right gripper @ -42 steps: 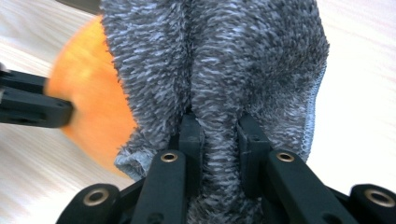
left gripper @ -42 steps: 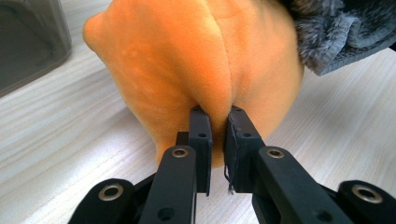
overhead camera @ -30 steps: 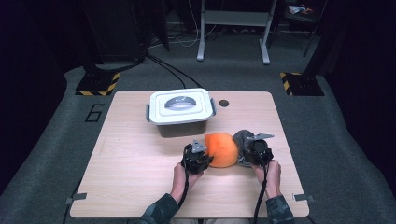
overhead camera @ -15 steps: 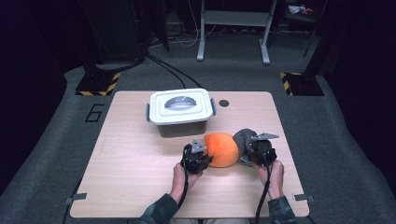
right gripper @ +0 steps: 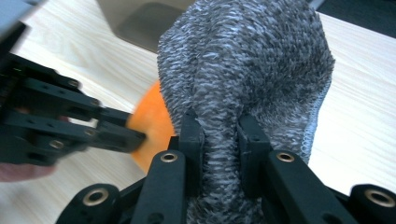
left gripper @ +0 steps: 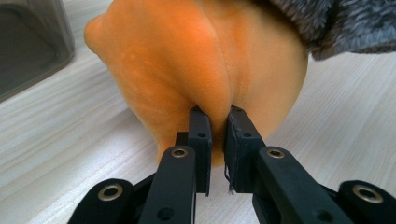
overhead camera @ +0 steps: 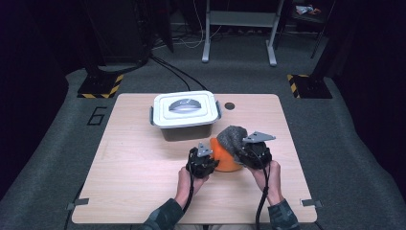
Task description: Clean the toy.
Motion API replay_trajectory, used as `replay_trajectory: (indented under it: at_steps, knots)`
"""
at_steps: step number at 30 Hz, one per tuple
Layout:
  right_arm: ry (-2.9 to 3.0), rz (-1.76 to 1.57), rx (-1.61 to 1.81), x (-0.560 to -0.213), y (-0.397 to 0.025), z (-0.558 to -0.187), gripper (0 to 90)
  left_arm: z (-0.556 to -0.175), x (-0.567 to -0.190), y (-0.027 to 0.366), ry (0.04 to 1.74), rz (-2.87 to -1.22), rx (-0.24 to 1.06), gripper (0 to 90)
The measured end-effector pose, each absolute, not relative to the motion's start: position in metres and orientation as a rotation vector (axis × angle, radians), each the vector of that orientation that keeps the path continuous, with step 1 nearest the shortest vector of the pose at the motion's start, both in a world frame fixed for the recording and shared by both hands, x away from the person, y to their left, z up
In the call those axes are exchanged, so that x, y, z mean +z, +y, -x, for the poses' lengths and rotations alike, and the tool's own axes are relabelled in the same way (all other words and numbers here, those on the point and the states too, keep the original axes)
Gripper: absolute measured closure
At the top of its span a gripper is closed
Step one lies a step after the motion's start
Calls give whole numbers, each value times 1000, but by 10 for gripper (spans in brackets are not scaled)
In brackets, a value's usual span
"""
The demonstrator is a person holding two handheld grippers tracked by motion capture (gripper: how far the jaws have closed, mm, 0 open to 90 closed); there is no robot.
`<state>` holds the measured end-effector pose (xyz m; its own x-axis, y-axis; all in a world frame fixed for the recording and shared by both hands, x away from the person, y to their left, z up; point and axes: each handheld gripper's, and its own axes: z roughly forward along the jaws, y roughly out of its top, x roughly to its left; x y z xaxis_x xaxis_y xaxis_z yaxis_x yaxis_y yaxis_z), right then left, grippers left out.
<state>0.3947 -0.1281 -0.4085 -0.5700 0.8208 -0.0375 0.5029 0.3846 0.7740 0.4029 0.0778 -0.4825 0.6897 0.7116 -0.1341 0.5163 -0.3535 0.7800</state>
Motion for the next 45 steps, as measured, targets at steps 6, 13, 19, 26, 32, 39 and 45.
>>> replay_trajectory:
  at_steps: [6,13,19,26,32,39,45]
  knots:
    - [2274,-1117,962,-418,-107,-401,752,-403,-482,77,933,-2043,295,815]
    - [2261,-1127,934,-420,-109,-403,754,-403,-482,76,931,-2036,294,814]
    - [2230,-1168,937,-421,-124,-404,754,-403,-482,77,933,-2036,290,812]
    - [2196,-1258,902,-426,-141,-408,753,-404,-483,77,937,-2030,291,810]
    - [2176,-1336,869,-438,-158,-412,752,-403,-483,77,937,-2032,287,809]
    - [2178,-1437,801,-463,-174,-423,752,-403,-483,76,943,-2026,291,809]
    - [2220,-1519,757,-492,-181,-431,751,-404,-484,77,949,-2024,288,809]
